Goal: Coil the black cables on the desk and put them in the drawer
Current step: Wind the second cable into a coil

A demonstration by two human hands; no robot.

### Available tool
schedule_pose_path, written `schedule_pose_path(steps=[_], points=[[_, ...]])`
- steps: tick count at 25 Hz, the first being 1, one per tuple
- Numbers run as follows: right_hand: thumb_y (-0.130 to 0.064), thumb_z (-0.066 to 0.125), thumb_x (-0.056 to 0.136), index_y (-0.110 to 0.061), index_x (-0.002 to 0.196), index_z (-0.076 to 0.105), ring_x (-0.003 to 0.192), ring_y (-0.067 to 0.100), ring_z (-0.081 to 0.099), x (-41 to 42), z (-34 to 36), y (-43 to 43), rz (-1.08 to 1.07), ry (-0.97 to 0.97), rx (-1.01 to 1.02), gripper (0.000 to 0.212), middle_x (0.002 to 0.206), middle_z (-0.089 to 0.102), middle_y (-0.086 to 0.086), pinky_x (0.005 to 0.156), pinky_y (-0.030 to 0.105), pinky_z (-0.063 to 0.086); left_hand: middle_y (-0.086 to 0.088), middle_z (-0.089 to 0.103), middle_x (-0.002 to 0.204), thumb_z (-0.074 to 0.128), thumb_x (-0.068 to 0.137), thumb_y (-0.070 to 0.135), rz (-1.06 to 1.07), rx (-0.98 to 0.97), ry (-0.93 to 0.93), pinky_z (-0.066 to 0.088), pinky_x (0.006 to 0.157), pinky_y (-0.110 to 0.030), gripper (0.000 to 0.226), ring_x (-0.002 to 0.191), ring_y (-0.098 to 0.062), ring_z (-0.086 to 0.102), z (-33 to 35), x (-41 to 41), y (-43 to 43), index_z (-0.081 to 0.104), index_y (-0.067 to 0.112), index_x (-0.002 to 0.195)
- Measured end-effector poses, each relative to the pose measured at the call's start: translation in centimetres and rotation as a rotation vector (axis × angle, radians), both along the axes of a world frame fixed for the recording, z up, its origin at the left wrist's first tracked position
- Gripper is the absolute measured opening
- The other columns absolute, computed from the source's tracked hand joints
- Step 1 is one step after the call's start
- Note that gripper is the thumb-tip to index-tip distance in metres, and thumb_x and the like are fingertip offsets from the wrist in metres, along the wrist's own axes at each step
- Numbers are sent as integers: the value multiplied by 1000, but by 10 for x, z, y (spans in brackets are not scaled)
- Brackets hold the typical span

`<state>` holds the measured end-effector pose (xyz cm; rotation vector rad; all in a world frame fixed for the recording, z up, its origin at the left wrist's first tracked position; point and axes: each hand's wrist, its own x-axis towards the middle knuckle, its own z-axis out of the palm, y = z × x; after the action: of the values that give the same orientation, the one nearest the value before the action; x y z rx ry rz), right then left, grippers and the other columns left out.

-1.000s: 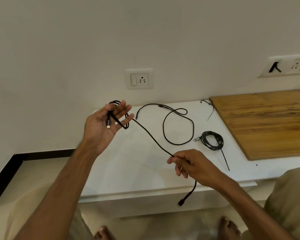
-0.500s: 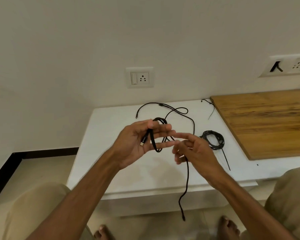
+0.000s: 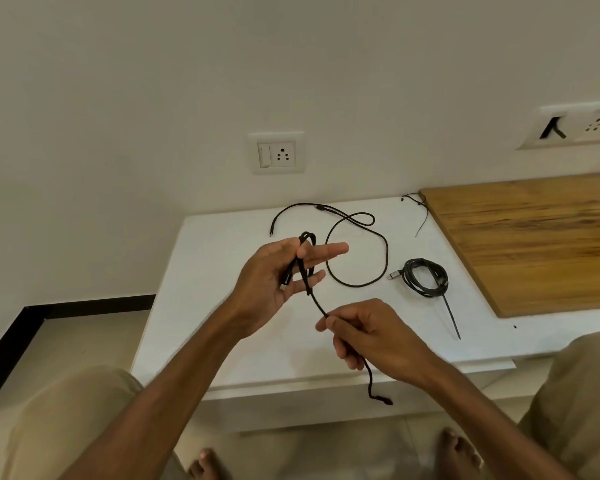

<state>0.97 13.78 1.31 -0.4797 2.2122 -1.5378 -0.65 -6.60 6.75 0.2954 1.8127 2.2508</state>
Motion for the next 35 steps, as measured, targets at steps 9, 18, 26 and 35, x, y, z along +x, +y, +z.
schedule_pose_path(steps=[9, 18, 26, 35], points=[[-13, 50, 105, -15, 115, 75, 51, 13, 35, -1, 34, 17, 142, -178, -240, 26, 63, 45, 3, 47, 25, 28, -4, 79, 83, 30, 110, 19, -172, -738, 57, 43, 76, -24, 43, 76, 2, 65, -21, -1, 8, 50, 20, 71], [-31, 61, 99, -33, 93, 74, 78, 13, 68, -21, 15, 29, -306, 398, 78, 14, 72, 71, -12, 77, 28, 54, -7, 47, 49, 13, 111, 18, -419, -340, -143, 35, 81, -38, 45, 112, -41, 69, -12, 8, 14, 40, 10, 76], [-21, 50, 106, -31, 94, 72, 61, 19, 67, -12, -19, 16, -78, 172, 279, 27, 74, 73, -4, 62, 30, 55, -24, 73, 101, 25, 111, 23, -274, 33, -171, 50, 104, -46, 35, 123, -54, 57, 0, 8, 11, 41, 13, 81], [-27, 44, 108, -14, 118, 65, 63, 4, 58, 18, 0, -12, 232, 89, 261, 27, 76, 68, -7, 57, 15, 47, -9, 71, 126, 23, 112, 29, -66, -195, -120, 32, 118, -51, 42, 128, -19, 61, -24, 0, 15, 49, 14, 82]])
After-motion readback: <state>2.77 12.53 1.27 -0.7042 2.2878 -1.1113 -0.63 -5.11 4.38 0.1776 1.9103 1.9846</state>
